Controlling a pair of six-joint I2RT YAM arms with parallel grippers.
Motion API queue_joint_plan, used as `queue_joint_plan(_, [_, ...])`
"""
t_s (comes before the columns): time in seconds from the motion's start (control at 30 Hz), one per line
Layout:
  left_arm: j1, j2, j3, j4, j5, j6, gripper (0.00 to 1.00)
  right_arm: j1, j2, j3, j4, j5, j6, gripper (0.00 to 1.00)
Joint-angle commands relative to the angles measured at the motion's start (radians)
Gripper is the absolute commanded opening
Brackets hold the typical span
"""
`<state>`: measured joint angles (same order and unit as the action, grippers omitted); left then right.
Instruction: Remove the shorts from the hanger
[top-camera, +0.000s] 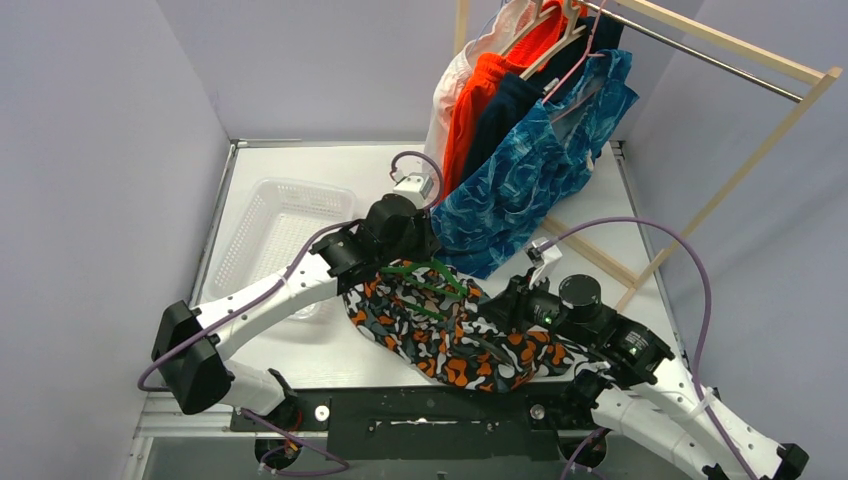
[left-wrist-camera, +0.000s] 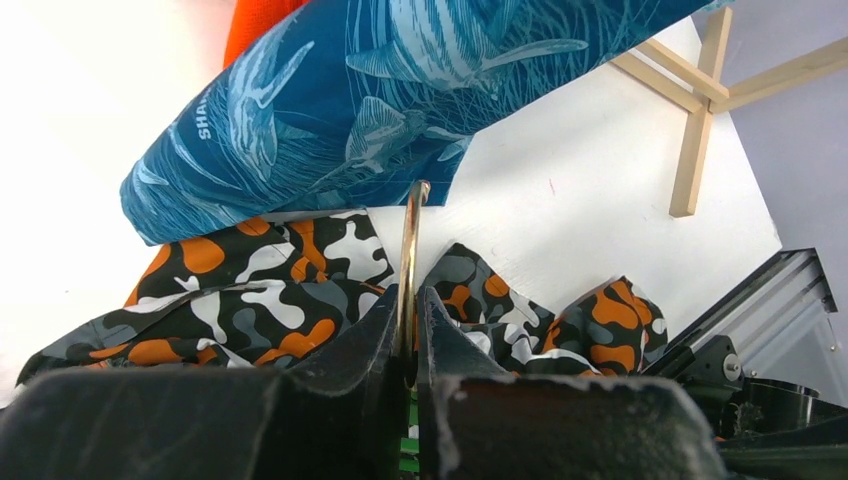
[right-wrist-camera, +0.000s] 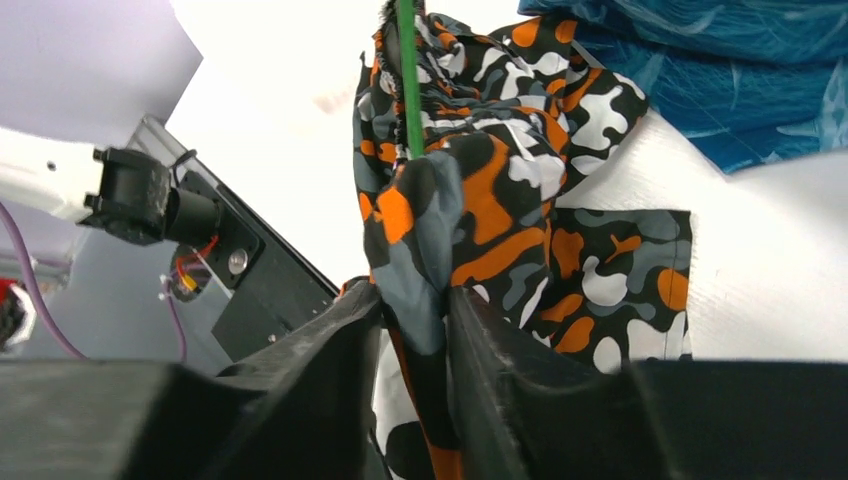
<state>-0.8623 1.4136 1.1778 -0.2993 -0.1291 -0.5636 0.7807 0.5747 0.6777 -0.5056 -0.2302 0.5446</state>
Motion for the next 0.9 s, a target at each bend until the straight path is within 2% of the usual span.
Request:
queue_joint_plan(0.0, [-0.001, -0.037, 0.091, -0.027, -0.043, 0.033, 0.00, 0.005, -0.017, 0.051, -0.024, 0.096, 0.007, 0.20])
queue_joint_plan(0.03, [-0.002, -0.044, 0.089, -0.029, -0.044, 0.035, 0.00, 0.005, -0.024, 0.056, -0.032, 0.117, 0.013, 0.08])
queue_joint_plan(0.07, [-0.003, -0.049, 0.088, -0.031, -0.047, 0.038, 0.00, 0.005, -0.033, 0.058, -0.035, 0.135, 0.016, 0.00])
queue_joint_plan(0.17, [-0.002, -0.064, 0.090, -0.054, -0.075, 0.047, 0.00, 0.005, -0.063, 0.063, -0.047, 0.198, 0.025, 0.00])
queue_joint_plan(0.37, [-0.001, -0.092, 0.104, -0.092, -0.158, 0.077, 0.00, 0.005, -0.160, 0.083, -0.154, 0.461, 0.090, 0.00])
queue_joint_plan(0.67, [0.020, -0.111, 0.102, -0.127, -0.231, 0.082, 0.00, 0.005, -0.286, 0.087, -0.210, 0.524, 0.136, 0.00])
queue_joint_plan(0.87, [0.026, -0.118, 0.106, -0.121, -0.233, 0.098, 0.00, 0.005, -0.267, 0.101, -0.259, 0.556, 0.160, 0.00])
